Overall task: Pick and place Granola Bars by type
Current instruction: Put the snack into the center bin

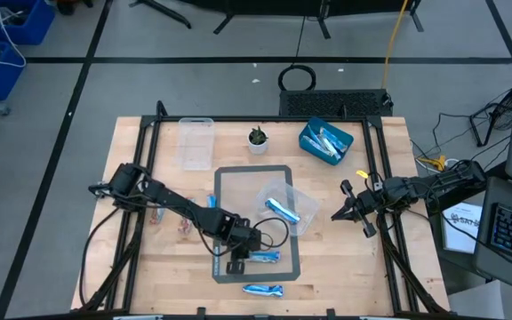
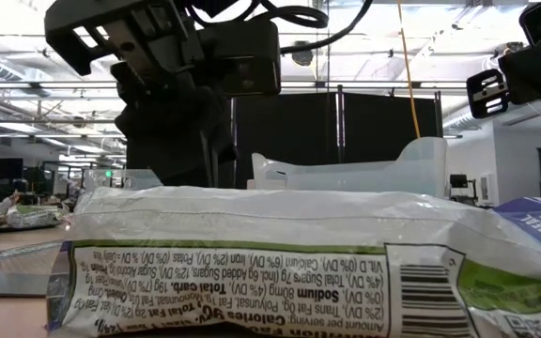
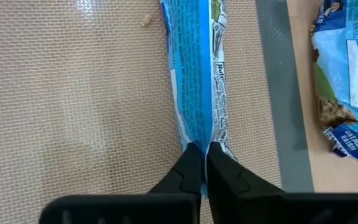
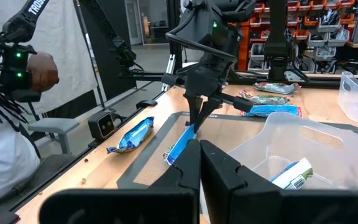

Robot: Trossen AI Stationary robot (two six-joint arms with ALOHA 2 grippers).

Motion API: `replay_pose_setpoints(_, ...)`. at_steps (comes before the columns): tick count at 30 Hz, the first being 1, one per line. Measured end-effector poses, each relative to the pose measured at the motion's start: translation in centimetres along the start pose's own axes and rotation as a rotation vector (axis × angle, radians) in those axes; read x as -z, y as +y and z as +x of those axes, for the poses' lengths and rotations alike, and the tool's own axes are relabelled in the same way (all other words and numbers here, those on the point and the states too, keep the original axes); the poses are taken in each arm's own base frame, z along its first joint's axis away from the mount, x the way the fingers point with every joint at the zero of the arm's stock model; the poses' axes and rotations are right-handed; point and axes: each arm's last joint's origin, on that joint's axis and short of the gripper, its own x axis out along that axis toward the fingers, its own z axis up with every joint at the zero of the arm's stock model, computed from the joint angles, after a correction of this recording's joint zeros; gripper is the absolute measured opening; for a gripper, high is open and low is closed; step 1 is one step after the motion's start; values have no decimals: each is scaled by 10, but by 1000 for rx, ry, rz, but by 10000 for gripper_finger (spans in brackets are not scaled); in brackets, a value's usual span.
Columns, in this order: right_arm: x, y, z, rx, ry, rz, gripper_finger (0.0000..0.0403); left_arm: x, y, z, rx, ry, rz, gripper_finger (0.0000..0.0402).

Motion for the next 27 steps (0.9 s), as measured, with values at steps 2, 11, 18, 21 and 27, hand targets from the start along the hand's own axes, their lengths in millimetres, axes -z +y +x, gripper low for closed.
replay_pose_setpoints(2,0,0,0,0,0,0,0,0,0,0,2,1,15,13)
replay_pose_setpoints(11,0,0,0,0,0,0,0,0,-1,0,-4,0,73,4)
replay_pose_setpoints(18,0,0,0,0,0,0,0,-3,-7,-10,-45,-57,182,3)
replay_pose_setpoints(21,0,0,0,0,0,0,0,-5,-11,-19,-63,-87,201,2)
replay_pose_setpoints(27,0,0,0,1,1,0,0,-7,-13,-37,-91,-120,225,1)
